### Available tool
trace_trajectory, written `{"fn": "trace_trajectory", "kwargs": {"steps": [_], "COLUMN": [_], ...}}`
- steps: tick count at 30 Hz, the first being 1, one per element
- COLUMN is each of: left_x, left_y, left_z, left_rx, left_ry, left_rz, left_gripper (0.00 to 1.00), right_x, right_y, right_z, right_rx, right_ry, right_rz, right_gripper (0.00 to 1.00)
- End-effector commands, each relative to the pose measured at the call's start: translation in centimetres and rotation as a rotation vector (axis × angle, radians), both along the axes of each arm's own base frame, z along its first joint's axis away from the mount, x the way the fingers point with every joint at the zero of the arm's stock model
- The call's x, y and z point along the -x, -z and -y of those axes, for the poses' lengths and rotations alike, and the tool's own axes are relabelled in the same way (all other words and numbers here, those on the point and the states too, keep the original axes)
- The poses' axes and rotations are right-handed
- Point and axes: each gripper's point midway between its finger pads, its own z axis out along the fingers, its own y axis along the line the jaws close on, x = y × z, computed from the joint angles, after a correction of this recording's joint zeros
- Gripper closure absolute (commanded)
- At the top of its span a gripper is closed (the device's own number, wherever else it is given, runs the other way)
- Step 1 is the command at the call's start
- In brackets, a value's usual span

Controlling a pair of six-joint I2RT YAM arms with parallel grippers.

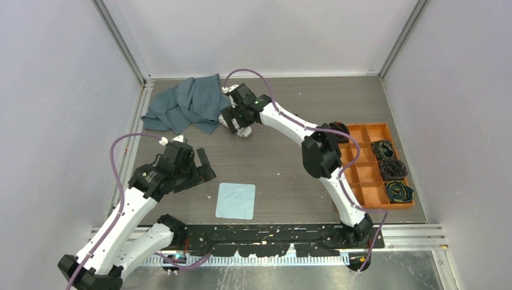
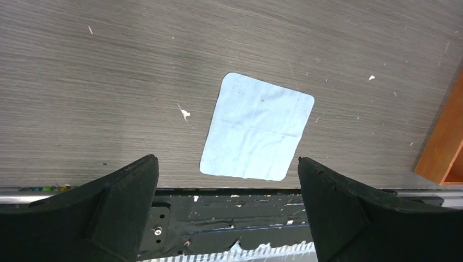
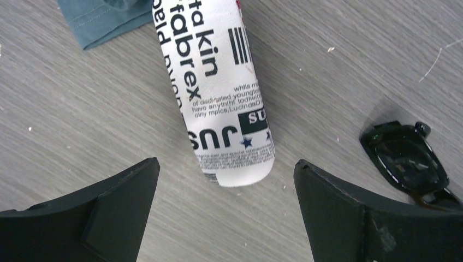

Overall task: Organize the sunglasses
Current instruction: Move the sunglasses case at the center of the board.

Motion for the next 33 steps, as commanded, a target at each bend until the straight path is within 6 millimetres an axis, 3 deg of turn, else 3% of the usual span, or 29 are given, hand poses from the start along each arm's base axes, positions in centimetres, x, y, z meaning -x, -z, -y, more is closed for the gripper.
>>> {"fn": "trace_trajectory", "kwargs": {"steps": [1, 12, 16, 19, 21, 25, 29, 33], "left_x": [0.0, 1.3, 1.4, 1.5, 1.6, 1.4, 1.0, 0.5], "left_y": [-1.7, -0.2, -0.4, -0.4, -0.3, -0.4, -0.8, -0.9], "left_z": [-1.0, -0.9, -0.8, -0.8, -0.9, -1.1, -1.7, -1.8], "left_rx": [-0.022, 0.005, 0.021, 0.03, 0.031, 0.02, -0.018, -0.041], "left_ry": [-0.015, -0.015, -0.018, -0.022, -0.024, -0.025, -0.04, -0.058], "left_rz": [0.055, 0.012, 0.023, 0.027, 0.025, 0.037, 0.049, 0.036], "left_gripper": [0.0, 0.0, 0.0, 0.0, 0.0, 0.0, 0.0, 0.0], "right_x": [-1.6, -2.2, -2.7, -2.6, -2.4, -0.6, 2.2, 6.5], "right_y": [-1.0, 3.2, 2.8, 2.2, 1.5, 0.1, -0.8, -2.3], "right_z": [-0.7, -1.3, -1.4, -1.6, -1.6, -1.6, 0.0, 2.8], "right_rx": [0.008, 0.068, 0.066, 0.054, 0.036, 0.022, 0.084, 0.131], "right_ry": [-0.027, -0.046, -0.037, -0.043, -0.035, -0.031, 0.048, 0.159], "right_rz": [0.064, 0.018, 0.039, 0.042, 0.047, 0.067, 0.074, 0.111], "right_gripper": [0.0, 0.0, 0.01, 0.1, 0.22, 0.34, 0.4, 0.37]}}
